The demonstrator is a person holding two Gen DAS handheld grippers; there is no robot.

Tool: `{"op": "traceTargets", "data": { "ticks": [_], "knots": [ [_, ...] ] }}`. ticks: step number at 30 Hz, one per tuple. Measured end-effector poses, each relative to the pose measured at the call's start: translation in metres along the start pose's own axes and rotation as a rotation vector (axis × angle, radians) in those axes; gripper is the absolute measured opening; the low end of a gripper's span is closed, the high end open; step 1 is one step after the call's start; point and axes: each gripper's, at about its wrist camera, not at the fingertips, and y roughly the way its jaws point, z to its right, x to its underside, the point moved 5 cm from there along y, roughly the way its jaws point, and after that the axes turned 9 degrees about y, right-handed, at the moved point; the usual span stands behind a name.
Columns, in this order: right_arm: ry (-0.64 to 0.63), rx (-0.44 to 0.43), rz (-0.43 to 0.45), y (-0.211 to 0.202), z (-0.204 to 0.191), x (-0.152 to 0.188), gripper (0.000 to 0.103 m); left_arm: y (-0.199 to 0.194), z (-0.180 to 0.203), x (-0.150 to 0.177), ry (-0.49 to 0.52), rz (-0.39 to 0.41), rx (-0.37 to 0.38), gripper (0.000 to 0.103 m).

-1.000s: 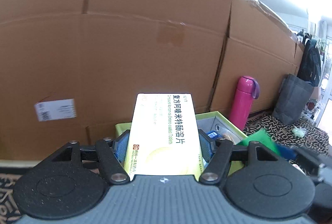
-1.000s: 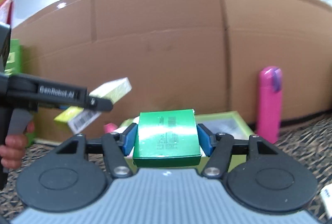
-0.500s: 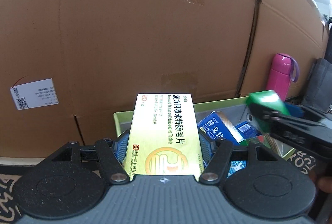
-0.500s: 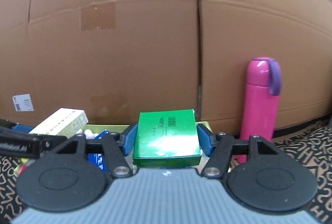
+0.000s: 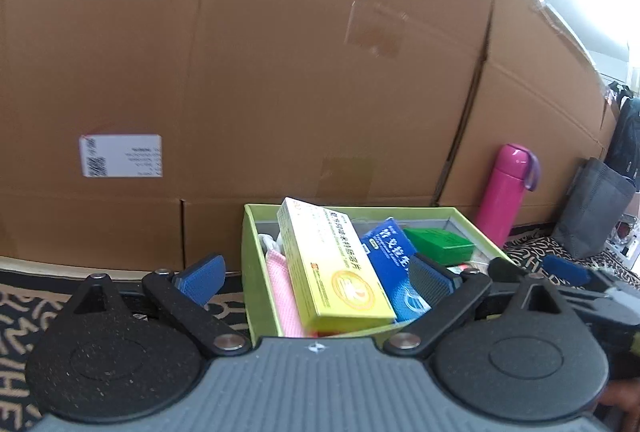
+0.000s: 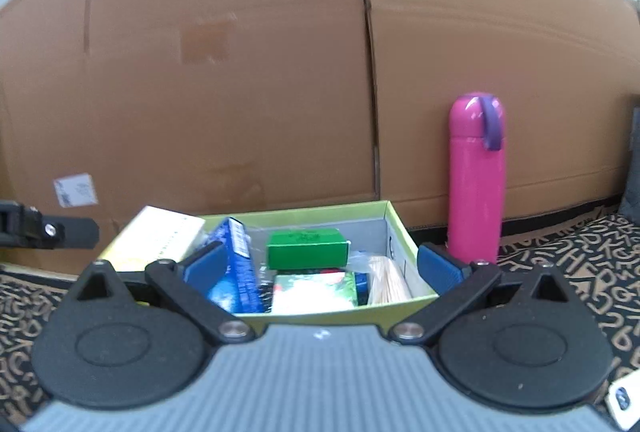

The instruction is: Organize objects

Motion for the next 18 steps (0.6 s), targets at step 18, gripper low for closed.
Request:
{"op": "traceTargets", "data": {
  "ticks": [18],
  "knots": [
    [-0.025,0.135,-0.181,-0.100,-0.019,0.044,0.103,-0.077,0.023,0.051,0.077,-0.138,-0.212,0.103]
  ]
}}
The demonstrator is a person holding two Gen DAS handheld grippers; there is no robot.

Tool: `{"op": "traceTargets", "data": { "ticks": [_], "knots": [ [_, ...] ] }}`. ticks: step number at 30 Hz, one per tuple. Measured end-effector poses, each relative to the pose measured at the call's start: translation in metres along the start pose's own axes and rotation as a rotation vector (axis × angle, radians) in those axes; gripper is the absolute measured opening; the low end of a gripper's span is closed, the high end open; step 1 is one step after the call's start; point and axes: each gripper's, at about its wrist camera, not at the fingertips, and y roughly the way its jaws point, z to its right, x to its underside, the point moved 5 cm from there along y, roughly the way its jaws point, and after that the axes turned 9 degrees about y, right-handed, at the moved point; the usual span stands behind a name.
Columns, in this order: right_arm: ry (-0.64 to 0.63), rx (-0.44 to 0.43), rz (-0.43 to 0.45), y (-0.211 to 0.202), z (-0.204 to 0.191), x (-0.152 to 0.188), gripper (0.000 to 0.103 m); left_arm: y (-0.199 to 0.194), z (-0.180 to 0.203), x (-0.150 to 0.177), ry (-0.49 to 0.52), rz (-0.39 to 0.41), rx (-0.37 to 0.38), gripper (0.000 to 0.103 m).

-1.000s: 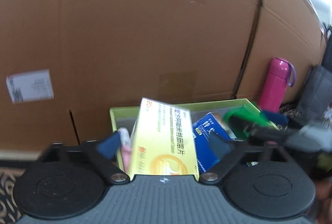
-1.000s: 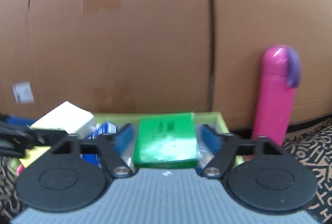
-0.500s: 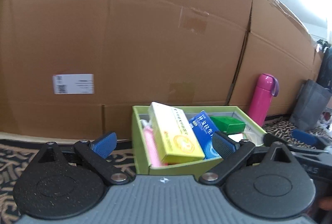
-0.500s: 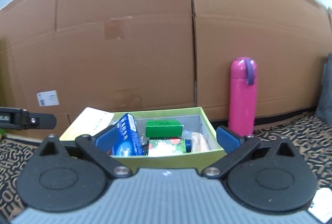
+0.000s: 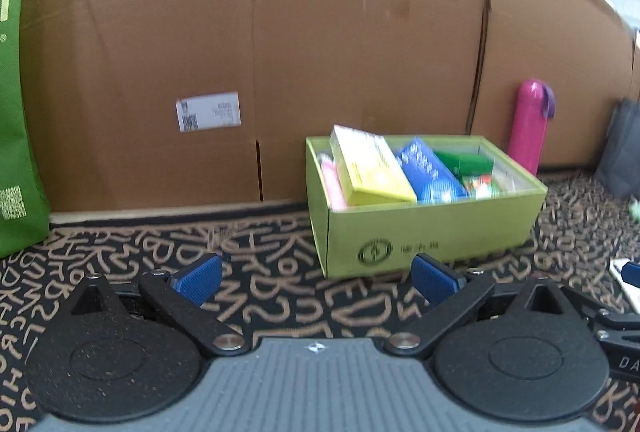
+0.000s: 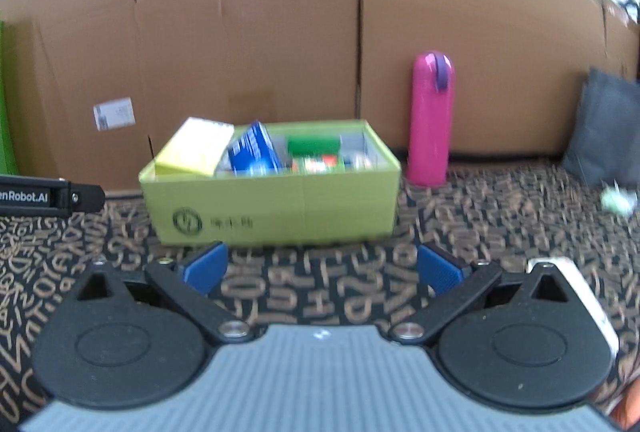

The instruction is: Organize objects

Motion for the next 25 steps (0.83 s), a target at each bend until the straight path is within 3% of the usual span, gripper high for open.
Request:
{"op": "traceTargets", "data": {
  "ticks": [5,25],
  "knots": [
    [-0.021,0.054,0.000,-0.003,0.002,0.003,0.103,-0.001,0.005,0.005,0.010,-0.018,0.025,0.103],
    [-0.011,0.026,-0.019,0.007,-0.007,0.006,0.103,0.001,0.004,0.007,-0.025,-0.037,0.069,0.103]
  ]
}}
